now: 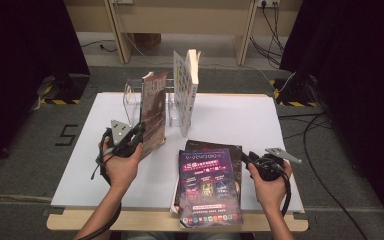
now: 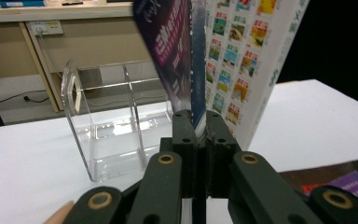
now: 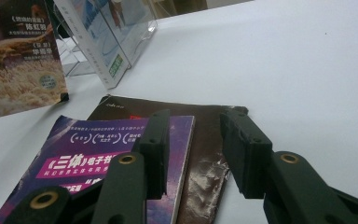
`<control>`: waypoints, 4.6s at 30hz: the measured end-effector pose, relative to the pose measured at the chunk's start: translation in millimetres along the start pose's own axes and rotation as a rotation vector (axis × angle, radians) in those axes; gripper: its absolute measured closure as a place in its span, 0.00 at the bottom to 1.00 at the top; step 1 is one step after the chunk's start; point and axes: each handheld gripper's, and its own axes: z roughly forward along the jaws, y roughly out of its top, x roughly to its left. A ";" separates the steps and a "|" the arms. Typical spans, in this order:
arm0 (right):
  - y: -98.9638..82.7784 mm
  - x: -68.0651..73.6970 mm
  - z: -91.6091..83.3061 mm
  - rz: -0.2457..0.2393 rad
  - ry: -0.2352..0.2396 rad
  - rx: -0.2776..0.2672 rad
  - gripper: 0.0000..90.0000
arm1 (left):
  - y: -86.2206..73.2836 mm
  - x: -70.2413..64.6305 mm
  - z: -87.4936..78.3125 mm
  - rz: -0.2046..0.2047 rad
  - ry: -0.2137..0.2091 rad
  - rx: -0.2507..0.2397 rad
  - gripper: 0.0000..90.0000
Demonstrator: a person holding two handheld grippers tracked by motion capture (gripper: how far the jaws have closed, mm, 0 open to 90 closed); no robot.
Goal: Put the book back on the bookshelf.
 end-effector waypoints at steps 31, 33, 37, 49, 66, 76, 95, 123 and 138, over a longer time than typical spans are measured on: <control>-4.8 -6.2 7.0 -0.012 0.001 0.013 0.69 | 30.8 -5.4 114.0 0.041 0.127 -0.041 0.94; -5.2 -6.1 6.9 -0.012 0.002 0.014 0.69 | 26.1 -7.1 113.1 0.055 0.129 -0.049 0.94; -5.5 -5.4 6.6 -0.014 0.006 0.015 0.69 | 19.2 -8.8 107.2 0.057 0.113 -0.059 0.94; -6.4 -5.4 6.1 -0.009 0.003 0.022 0.69 | -32.2 -9.4 72.5 0.042 0.080 -0.036 0.93; -8.1 -5.0 7.8 -0.005 0.010 0.036 0.68 | -38.4 -1.5 69.1 -0.039 0.095 -0.007 0.85; -8.0 -8.3 7.4 0.010 0.012 0.039 0.67 | -18.6 -3.7 90.0 -0.040 0.058 -0.004 0.86; -9.4 -10.8 10.2 0.010 0.010 0.048 0.67 | 12.4 12.8 99.0 -0.043 0.072 -0.059 0.93; -12.2 -11.3 11.7 0.003 0.013 0.061 0.67 | 0.0 -2.9 156.5 -0.003 0.042 -0.096 0.89; -12.3 -10.4 12.5 0.010 0.021 0.067 0.67 | 2.8 -5.2 144.8 0.017 -0.055 -0.091 0.68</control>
